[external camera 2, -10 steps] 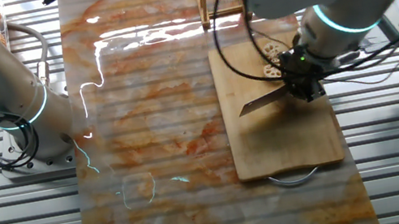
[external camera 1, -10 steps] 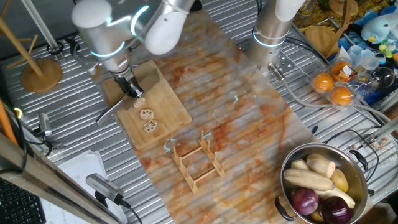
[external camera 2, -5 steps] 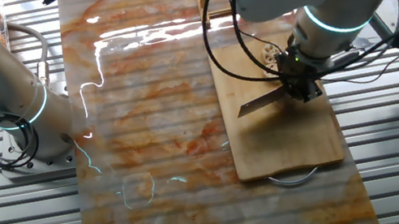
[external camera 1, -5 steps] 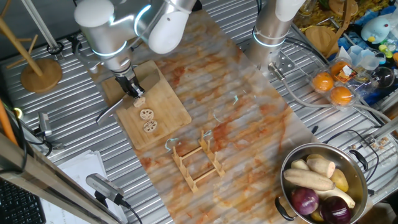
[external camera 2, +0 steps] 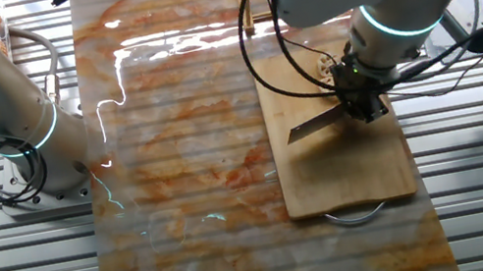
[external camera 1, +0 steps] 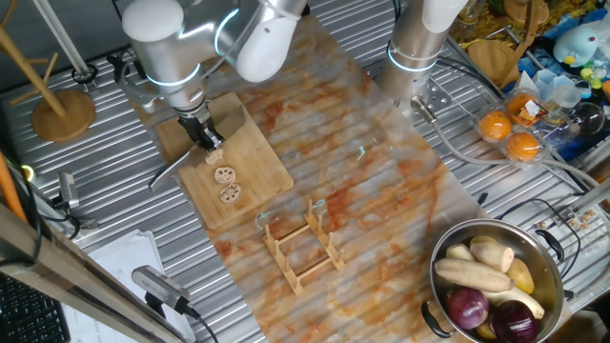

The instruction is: Slice the lotus root

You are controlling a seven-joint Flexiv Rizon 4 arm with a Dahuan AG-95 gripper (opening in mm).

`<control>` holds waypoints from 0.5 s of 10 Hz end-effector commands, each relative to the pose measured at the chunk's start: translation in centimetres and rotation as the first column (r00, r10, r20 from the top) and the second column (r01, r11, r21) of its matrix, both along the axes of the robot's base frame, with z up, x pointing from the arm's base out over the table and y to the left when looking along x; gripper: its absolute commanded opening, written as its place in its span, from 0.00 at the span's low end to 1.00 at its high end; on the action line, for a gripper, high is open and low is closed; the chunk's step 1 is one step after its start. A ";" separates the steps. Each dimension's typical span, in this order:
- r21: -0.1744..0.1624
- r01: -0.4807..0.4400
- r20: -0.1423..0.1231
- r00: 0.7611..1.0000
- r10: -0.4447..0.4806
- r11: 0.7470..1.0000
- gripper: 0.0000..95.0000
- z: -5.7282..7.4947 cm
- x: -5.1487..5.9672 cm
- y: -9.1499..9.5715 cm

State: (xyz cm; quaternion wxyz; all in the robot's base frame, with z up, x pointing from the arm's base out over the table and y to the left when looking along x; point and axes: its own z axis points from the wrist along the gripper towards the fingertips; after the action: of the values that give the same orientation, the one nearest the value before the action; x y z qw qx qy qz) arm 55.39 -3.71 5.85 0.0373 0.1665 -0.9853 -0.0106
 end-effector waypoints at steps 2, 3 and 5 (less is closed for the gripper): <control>-0.001 -0.005 0.023 1.000 0.005 1.000 0.20 0.2 -0.1 -0.2; -0.001 -0.005 0.026 1.000 0.005 1.000 0.20 0.3 -0.1 -0.2; -0.002 -0.003 0.027 1.000 0.003 1.000 0.20 0.5 -0.2 -0.1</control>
State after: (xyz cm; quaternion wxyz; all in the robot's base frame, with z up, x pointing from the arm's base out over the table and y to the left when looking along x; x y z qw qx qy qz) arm 55.19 -3.80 6.37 0.0240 0.1680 -0.9855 -0.0068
